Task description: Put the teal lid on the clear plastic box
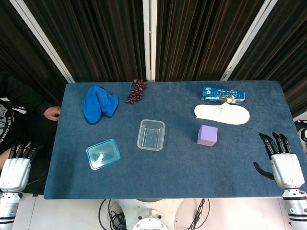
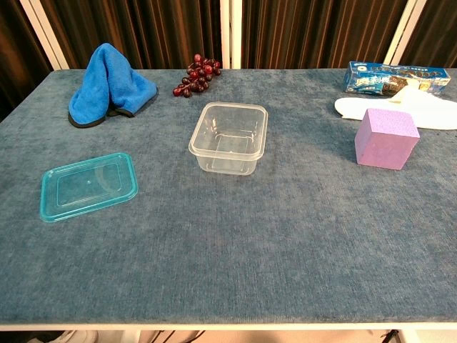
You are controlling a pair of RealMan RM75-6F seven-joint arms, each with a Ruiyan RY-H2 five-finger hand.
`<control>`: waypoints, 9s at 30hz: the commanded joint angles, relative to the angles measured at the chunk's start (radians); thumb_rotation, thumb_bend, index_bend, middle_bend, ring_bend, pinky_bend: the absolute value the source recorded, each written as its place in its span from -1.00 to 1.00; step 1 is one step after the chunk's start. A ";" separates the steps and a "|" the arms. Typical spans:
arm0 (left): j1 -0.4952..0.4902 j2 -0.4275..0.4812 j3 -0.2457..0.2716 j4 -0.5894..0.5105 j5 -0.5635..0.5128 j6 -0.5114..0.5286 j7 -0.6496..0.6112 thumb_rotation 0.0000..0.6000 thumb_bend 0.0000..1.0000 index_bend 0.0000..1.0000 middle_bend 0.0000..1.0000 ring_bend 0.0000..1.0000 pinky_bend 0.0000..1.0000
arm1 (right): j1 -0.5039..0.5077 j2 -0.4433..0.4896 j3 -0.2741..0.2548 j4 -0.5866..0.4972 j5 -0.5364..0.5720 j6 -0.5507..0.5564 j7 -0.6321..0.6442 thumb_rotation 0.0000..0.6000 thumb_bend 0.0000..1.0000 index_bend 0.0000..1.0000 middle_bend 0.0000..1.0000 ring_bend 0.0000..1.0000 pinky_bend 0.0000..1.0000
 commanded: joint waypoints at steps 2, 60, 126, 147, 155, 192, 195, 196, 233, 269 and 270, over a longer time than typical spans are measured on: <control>-0.007 -0.003 -0.003 0.003 -0.006 -0.014 0.002 1.00 -1.00 -0.56 -0.62 -0.84 -0.91 | 0.010 -0.002 0.005 -0.006 0.011 -0.018 -0.011 1.00 -0.66 -1.00 -0.74 -1.00 -1.00; -0.080 -0.087 0.022 0.054 0.099 -0.044 -0.102 1.00 -1.00 -0.51 -0.60 -0.84 -0.88 | 0.964 -0.548 0.212 0.170 0.379 -0.957 -0.257 1.00 -0.74 -1.00 -0.59 -1.00 -1.00; -0.086 -0.100 0.021 0.042 0.065 -0.048 -0.114 1.00 -1.00 -0.51 -0.60 -0.84 -0.86 | 0.957 -0.299 0.233 0.360 0.482 -1.259 0.288 1.00 -0.58 -1.00 -0.53 -1.00 -1.00; -0.126 -0.094 0.021 0.047 0.096 -0.088 -0.117 1.00 -1.00 -0.51 -0.60 -0.84 -0.87 | 0.688 -0.245 0.087 0.172 0.236 -0.749 -0.045 1.00 -0.89 -1.00 -1.00 -1.00 -1.00; -0.179 -0.073 0.031 0.013 0.156 -0.135 -0.089 1.00 -1.00 -0.55 -0.64 -0.84 -0.88 | 0.710 -0.399 0.089 0.255 0.283 -0.707 -0.146 1.00 -0.95 -1.00 -1.00 -1.00 -1.00; -0.361 -0.279 0.011 0.050 -0.079 -0.452 0.209 1.00 -1.00 -0.86 -0.94 -1.00 -0.96 | 0.532 -0.093 0.100 -0.065 0.223 -0.392 -0.101 1.00 -1.00 -1.00 -1.00 -1.00 -1.00; -0.346 -0.282 0.013 0.071 -0.109 -0.444 0.194 1.00 -1.00 -0.86 -0.94 -1.00 -0.96 | 0.513 -0.079 0.086 -0.066 0.213 -0.382 -0.087 1.00 -1.00 -1.00 -1.00 -1.00 -1.00; -0.343 -0.282 0.013 0.079 -0.114 -0.439 0.194 1.00 -1.00 -0.86 -0.94 -1.00 -0.96 | 0.508 -0.077 0.083 -0.065 0.211 -0.379 -0.083 1.00 -1.00 -1.00 -1.00 -1.00 -1.00; -0.454 -0.344 -0.108 0.333 -0.306 -0.492 0.276 1.00 -1.00 -0.86 -0.94 -1.00 -0.97 | 0.366 -0.044 0.059 -0.044 0.155 -0.271 0.039 1.00 -1.00 -1.00 -1.00 -1.00 -1.00; -0.541 -0.205 -0.046 -0.092 -0.330 -0.636 0.195 1.00 -1.00 -0.81 -0.94 -1.00 -0.96 | 0.320 -0.040 0.058 0.014 0.122 -0.267 0.132 1.00 -1.00 -1.00 -1.00 -1.00 -1.00; -0.553 -0.205 -0.044 -0.106 -0.373 -0.659 0.215 1.00 -1.00 -0.81 -0.95 -1.00 -0.98 | 0.321 -0.042 0.057 0.019 0.118 -0.270 0.138 1.00 -1.00 -1.00 -1.00 -1.00 -1.00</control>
